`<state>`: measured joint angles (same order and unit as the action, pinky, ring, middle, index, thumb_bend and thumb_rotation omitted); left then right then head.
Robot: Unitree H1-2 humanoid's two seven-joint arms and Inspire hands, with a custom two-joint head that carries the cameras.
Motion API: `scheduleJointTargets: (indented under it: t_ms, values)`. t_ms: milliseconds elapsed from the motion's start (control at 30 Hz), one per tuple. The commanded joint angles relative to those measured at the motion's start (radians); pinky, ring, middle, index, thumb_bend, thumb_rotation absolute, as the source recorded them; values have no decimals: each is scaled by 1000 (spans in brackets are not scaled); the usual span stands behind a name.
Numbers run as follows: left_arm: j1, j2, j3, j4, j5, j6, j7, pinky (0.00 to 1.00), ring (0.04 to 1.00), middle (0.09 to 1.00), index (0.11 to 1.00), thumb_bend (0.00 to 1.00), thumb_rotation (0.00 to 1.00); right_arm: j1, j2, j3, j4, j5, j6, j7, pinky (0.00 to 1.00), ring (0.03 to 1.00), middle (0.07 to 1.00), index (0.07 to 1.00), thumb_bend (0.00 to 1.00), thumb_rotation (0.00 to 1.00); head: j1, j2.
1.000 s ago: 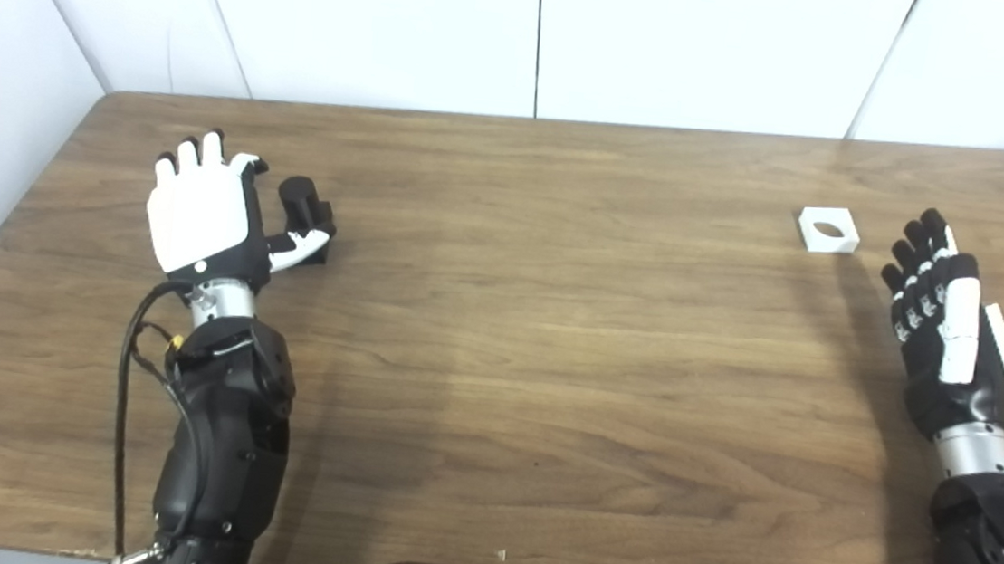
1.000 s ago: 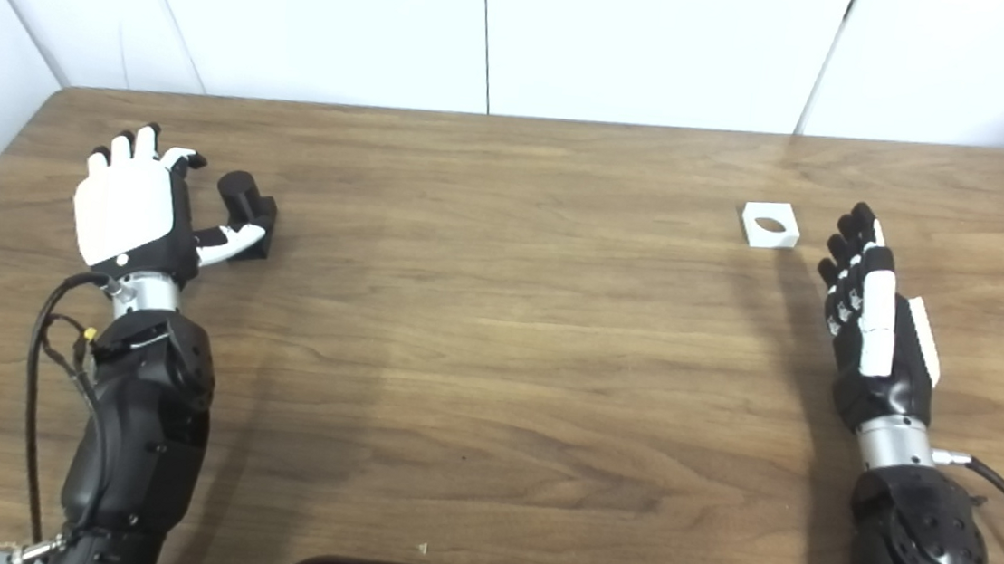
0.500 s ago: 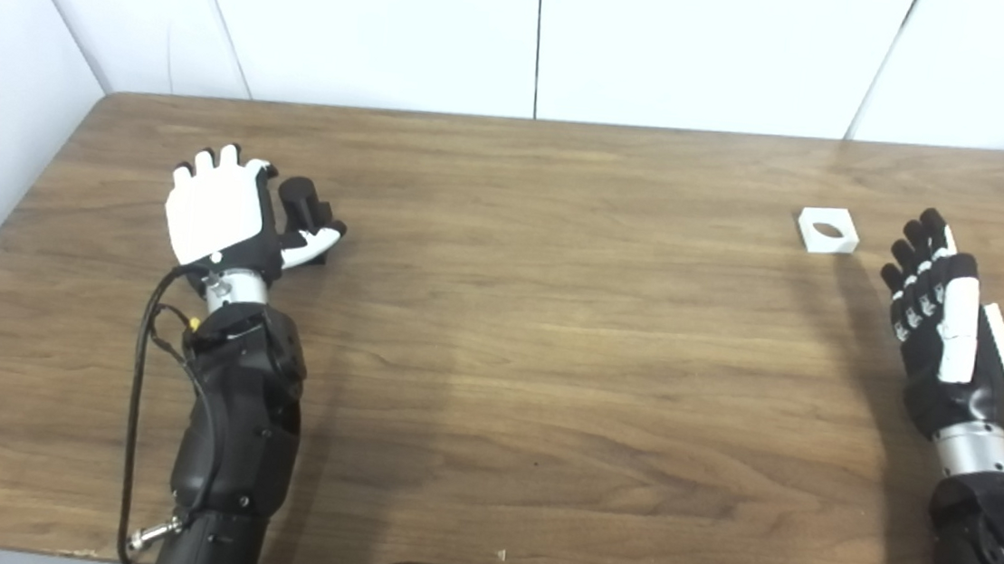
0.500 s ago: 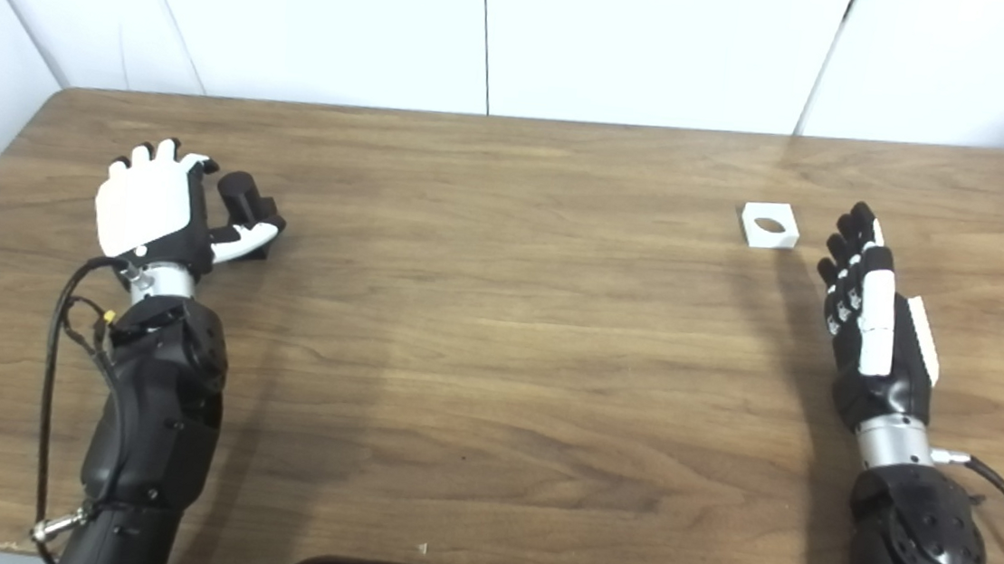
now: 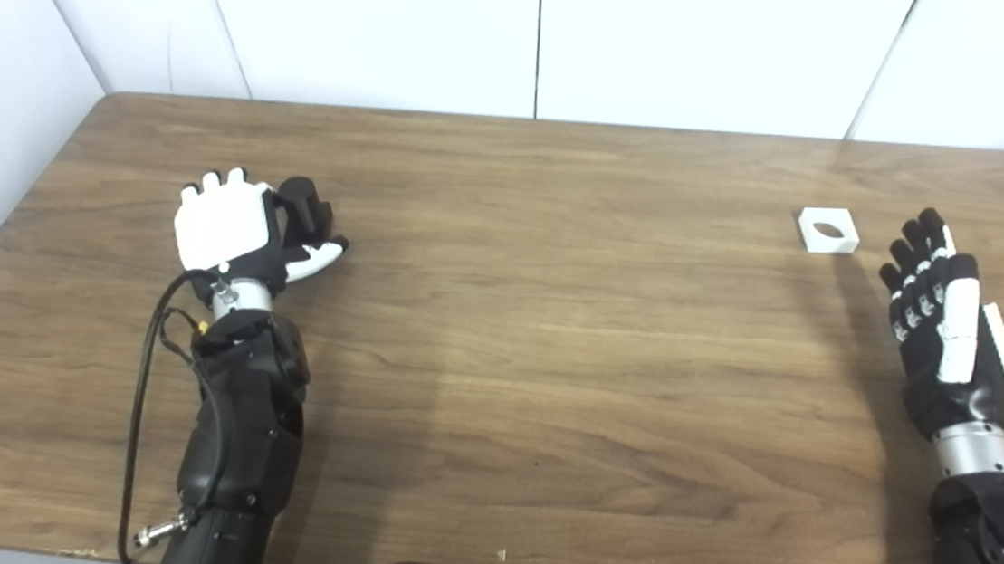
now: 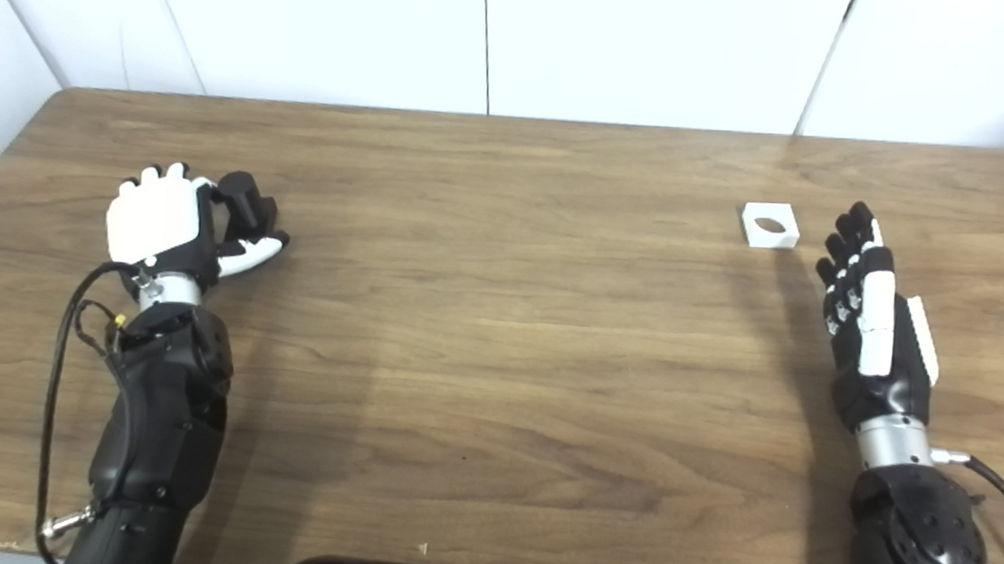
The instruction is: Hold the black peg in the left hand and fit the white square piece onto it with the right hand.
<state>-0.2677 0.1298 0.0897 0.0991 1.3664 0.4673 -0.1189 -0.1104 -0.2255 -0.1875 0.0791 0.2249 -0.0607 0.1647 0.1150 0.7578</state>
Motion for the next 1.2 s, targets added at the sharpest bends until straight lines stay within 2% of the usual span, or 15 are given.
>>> scheduleJointTargets:
  t_ms: [0, 233, 400, 667, 867, 1000, 1167]
  values:
    - [-50, 8, 3, -13, 29, 2, 16, 1000, 1000, 954, 692, 726, 574, 51, 27, 10, 57, 19, -19, 13, 1000, 1000, 1000, 1000, 604, 1000, 1, 1]
    - [-54, 8, 5, 16, 35, 2, 26, 1000, 1000, 943, 676, 736, 554, 48, 19, 10, 73, 21, -35, 28, 1000, 1000, 1000, 1000, 603, 1000, 4, 3]
    - [-65, 3, 12, 40, 57, 2, 12, 1000, 1000, 954, 700, 737, 579, 49, 19, 10, 69, 19, -31, 31, 1000, 1000, 1000, 1000, 596, 1000, 5, 3]
    - [-67, -4, 9, 57, 53, 2, 28, 1000, 1000, 950, 705, 741, 571, 45, 10, 6, 73, 24, -35, 42, 1000, 1000, 1000, 1000, 574, 1000, 6, 4]
    - [-69, 0, 10, 69, 53, 2, 37, 1000, 1000, 948, 696, 739, 567, 45, 7, 8, 70, 14, -33, 36, 1000, 1000, 1000, 1000, 593, 1000, 10, 4]
    - [-72, -2, 18, 75, 65, 2, 33, 1000, 1000, 943, 707, 731, 539, 42, 7, 9, 75, 16, -40, 40, 1000, 1000, 1000, 1000, 594, 1000, 12, 5]
    - [-71, -3, 21, 74, 71, 2, 25, 1000, 1000, 938, 696, 715, 436, 42, 6, 10, 70, 20, -34, 43, 1000, 1000, 1000, 1000, 582, 1000, 15, 9]
